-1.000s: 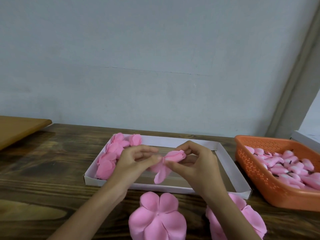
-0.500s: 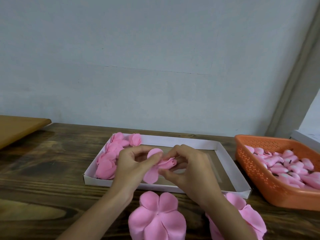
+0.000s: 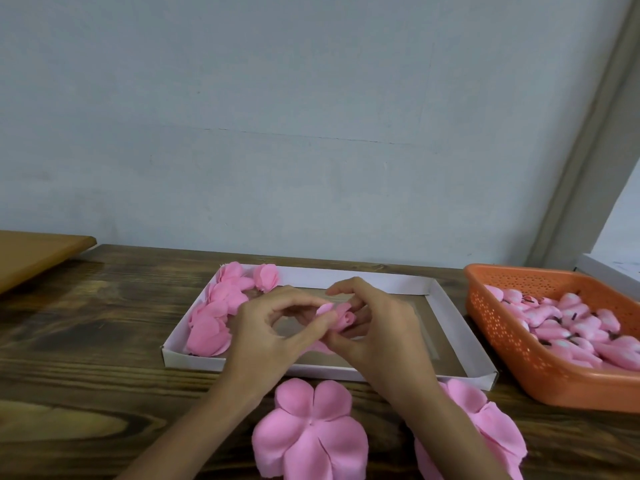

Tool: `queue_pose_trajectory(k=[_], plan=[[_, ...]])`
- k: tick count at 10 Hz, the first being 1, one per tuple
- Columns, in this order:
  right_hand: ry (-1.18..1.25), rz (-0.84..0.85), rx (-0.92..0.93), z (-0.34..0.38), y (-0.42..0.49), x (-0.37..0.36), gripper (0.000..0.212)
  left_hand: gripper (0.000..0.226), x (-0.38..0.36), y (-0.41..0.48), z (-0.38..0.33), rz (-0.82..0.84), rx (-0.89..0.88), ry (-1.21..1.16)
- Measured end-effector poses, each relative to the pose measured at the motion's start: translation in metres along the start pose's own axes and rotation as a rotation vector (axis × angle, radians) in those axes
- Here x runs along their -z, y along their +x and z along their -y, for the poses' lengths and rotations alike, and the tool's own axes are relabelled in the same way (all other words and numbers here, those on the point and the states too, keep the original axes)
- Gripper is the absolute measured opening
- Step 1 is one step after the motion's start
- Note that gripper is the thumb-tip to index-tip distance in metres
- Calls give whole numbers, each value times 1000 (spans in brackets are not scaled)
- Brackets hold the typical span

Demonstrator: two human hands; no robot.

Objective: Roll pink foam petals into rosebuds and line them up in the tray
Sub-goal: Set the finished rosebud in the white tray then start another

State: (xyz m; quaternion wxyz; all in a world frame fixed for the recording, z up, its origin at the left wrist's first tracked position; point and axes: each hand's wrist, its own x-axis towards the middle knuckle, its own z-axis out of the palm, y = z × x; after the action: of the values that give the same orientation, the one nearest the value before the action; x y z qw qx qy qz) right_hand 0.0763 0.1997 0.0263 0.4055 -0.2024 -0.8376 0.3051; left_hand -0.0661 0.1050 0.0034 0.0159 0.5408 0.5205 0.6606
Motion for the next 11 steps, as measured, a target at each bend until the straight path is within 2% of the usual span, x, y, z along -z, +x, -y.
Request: queue_pose_trajectory(k=[1,2,4,5,6,7,8,9,10,11], plan=[[-28,6,-4,-3,2,1,34,18,6,2,-3,41,25,-46],[-34,19,-21,-5,3,3,30,36,12,7,-2,75,57,-35],[-16,89,-22,-3,4,6,32,25,24,14,5,158,112,-120],[30,135,-16,-1,4,8,33,31,26,14,6,170,124,-153],[45,187,28,1,4,12,29,54,28,16,7,286,174,-148],[19,238,99,5,3,11,29,79,31,16,8,516,161,-42],[-43,267,168,10,0,5,31,90,32,11,4,604,121,87],[-92,255,196,15,-3,0,31,83,21,8,-3,618,39,155],[-132,180,213,19,-4,-2,28,65,20,7,-4,519,93,70],[-91,93,194,23,-8,-6,32,52,-1,4,-24,519,317,332]])
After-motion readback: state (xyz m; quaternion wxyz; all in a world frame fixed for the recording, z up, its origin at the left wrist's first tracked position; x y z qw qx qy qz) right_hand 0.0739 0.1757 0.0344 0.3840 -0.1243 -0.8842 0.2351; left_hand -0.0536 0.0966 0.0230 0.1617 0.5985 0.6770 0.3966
